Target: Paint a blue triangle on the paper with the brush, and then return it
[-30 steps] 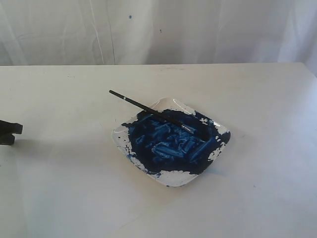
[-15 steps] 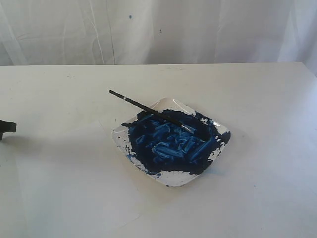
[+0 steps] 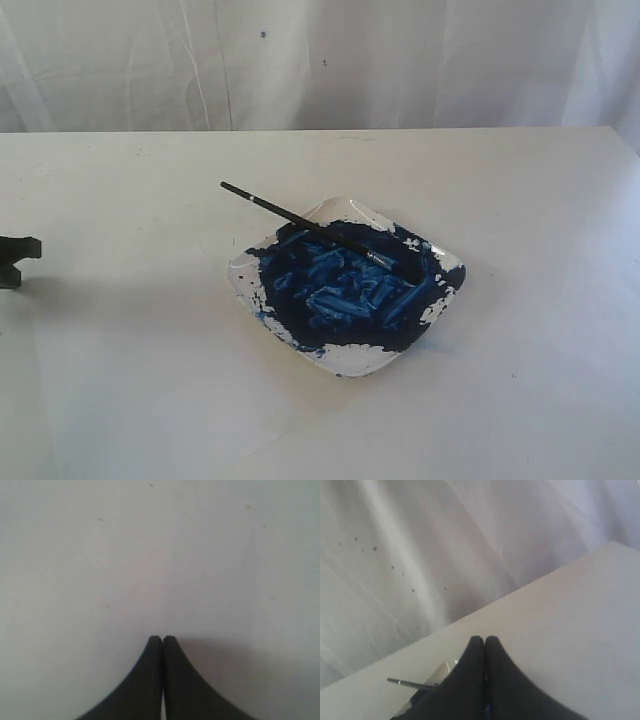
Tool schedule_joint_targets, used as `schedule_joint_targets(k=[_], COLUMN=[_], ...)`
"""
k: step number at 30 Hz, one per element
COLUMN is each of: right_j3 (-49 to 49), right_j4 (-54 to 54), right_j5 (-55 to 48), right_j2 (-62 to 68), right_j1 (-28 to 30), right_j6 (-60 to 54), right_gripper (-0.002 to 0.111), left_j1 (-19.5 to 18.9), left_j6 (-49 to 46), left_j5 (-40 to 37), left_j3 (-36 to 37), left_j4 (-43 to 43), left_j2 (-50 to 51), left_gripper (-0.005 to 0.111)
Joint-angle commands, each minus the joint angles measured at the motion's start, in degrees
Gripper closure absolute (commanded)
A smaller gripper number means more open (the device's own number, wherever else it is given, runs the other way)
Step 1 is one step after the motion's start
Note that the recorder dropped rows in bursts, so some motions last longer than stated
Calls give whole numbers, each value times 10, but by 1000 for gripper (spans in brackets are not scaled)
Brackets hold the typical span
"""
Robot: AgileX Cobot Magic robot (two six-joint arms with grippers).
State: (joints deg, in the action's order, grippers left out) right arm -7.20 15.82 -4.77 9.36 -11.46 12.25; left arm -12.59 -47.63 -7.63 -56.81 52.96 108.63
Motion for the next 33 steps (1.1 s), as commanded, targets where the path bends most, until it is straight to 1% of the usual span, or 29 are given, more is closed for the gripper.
schedule_joint_targets(k=[1, 4, 6, 12, 17, 20, 23, 33], right_j3=[-75, -159, -209, -308, -354, -364, -368, -371], right_j4=[-5, -5, -5, -5, -4, -2, -2, -2], right_j5=[25, 31, 35, 39, 55, 105, 145, 151], right_j2=[170, 341, 433, 580, 646, 669, 682, 705], right_j1=[-81, -154, -197, -249, -263, -263, -263, -263], right_j6=[-53, -112, -134, -190, -188, -180, -180, -180], right_gripper=[108, 108, 108, 108, 108, 108, 108, 108], left_j1=[2, 2, 2, 2, 2, 2, 2, 2], left_j6=[-36, -37, -51, -52, -52, -52, -52, -51], left_j5=[-115, -180, -210, -242, -252, -244, -238, -239], left_j3=[0, 0, 0, 1, 1, 1, 2, 2], left_j4=[14, 52, 57, 59, 52, 32, 31, 31], left_j2=[0, 0, 0, 0, 0, 0, 0, 31], left_gripper=[107, 107, 107, 107, 107, 107, 107, 107])
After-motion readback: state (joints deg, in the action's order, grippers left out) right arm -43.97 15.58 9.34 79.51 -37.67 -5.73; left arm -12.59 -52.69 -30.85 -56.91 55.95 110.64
